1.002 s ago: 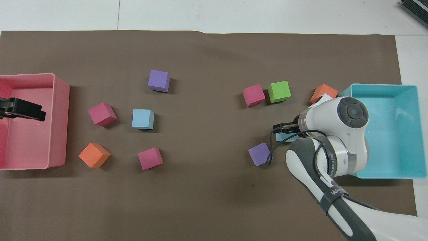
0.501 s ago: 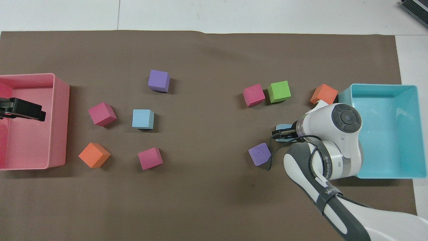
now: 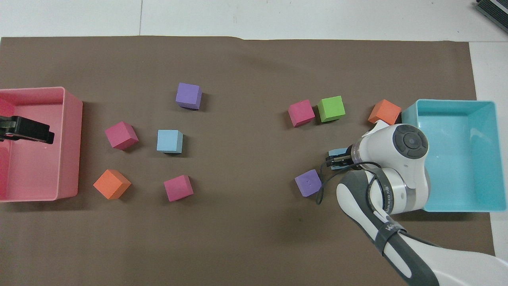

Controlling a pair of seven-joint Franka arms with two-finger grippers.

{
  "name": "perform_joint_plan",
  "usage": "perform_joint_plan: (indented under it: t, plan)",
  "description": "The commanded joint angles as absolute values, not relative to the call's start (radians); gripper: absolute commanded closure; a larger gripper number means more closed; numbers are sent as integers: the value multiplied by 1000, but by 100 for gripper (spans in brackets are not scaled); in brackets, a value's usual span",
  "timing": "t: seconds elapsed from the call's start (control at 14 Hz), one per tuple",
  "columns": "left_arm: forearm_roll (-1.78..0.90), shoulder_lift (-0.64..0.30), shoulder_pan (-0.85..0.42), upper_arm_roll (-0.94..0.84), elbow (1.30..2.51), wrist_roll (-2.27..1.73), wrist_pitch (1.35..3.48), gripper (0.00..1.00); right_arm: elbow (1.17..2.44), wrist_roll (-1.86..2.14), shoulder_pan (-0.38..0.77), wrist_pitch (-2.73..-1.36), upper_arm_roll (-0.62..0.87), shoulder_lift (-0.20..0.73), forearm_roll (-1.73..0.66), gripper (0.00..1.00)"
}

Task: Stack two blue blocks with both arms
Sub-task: 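Close the right gripper on the light blue cube and lift it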

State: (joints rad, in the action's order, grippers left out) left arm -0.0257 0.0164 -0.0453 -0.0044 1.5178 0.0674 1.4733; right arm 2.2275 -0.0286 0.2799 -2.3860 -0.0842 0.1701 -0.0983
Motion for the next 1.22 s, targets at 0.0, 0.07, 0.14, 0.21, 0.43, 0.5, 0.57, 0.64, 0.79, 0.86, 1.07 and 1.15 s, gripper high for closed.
perform_joint_plan:
  t: [0.0, 0.07, 0.14, 0.21, 0.43, 0.5, 0.57, 0.64, 0.79, 0.86, 1.07, 1.15]
  plan:
    - [-18, 20, -34, -12, 1509, 63, 1466, 0, 2224, -9, 275, -2416, -83, 183, -123, 100]
    - [-18, 20, -34, -12, 1509, 63, 1466, 0, 2215, -11, 275, -2413, -83, 186, -123, 100]
    - [-18, 20, -34, -12, 1509, 63, 1466, 0, 2209, -11, 275, -2407, -83, 186, -123, 100]
    - [-18, 20, -34, -12, 1509, 63, 1466, 0, 2197, -3, 275, -2404, -83, 183, -123, 100]
    - [-18, 20, -35, -12, 1509, 61, 1466, 0, 2162, -6, 275, -2369, -83, 138, -123, 100]
    - [-18, 20, -34, -12, 1509, 61, 1466, 0, 2143, -12, 275, -2329, -83, 124, -123, 100]
    - [-18, 20, -34, -12, 1509, 61, 1466, 0, 2125, -18, 276, -2288, -83, 114, -123, 100]
    - [-18, 20, -32, -12, 1509, 61, 1466, 0, 2102, -28, 276, -2242, -81, 100, -121, 100]
    - [-18, 20, -34, -12, 1509, 61, 1466, 0, 2037, -31, 276, -2133, -81, 92, -106, 100]
    - [-18, 20, -35, -12, 1509, 61, 1468, 0, 1998, -37, 276, -2076, -81, 94, -103, 100]
    - [-18, 20, -34, -12, 1509, 61, 1466, 0, 1954, -101, 326, -2042, -80, 107, -60, 100]
    - [-18, 20, -34, -12, 1509, 61, 1466, 0, 1935, -135, 336, -2034, -78, 112, -57, 100]
